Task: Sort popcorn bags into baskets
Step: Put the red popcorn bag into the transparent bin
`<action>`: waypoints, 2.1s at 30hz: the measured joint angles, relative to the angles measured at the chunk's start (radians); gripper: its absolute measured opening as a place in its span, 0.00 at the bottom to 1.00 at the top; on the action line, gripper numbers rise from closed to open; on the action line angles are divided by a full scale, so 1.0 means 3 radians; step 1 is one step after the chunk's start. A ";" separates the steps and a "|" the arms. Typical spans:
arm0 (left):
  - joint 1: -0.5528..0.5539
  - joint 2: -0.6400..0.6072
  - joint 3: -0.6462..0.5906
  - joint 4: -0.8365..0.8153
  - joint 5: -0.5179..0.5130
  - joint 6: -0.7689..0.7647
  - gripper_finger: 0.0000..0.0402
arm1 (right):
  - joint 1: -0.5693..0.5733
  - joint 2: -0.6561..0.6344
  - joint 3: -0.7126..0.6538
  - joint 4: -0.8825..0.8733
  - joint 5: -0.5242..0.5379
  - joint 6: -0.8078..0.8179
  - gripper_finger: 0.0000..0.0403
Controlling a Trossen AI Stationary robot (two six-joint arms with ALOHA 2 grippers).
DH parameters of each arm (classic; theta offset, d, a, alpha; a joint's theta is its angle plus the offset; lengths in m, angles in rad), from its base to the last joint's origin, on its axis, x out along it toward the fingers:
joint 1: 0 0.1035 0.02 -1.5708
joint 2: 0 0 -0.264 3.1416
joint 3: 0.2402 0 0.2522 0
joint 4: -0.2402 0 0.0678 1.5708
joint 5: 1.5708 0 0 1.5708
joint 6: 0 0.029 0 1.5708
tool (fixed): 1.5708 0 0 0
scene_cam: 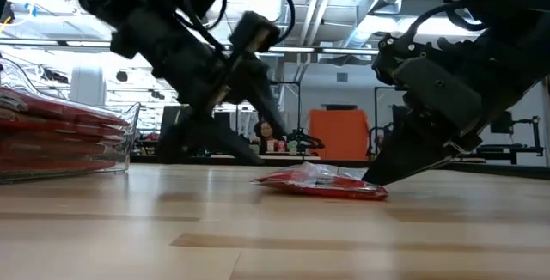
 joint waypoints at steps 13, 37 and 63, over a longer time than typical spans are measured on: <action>0.0129 0.0306 0.0006 0.0238 -0.0053 -0.0125 0.50 | 0.0036 0.0007 -0.0008 -0.0022 -0.0030 0.0010 0.04; 0.0161 0.0575 0.0399 0.0095 0.0046 0.0248 0.08 | 0.0024 0.0008 -0.0015 0.0144 -0.0035 -0.0172 0.07; -0.0396 -0.2863 0.0392 -0.3541 -0.0773 -0.0002 0.01 | 0.0138 -0.1517 -0.0016 -0.0960 0.0499 -0.0525 0.09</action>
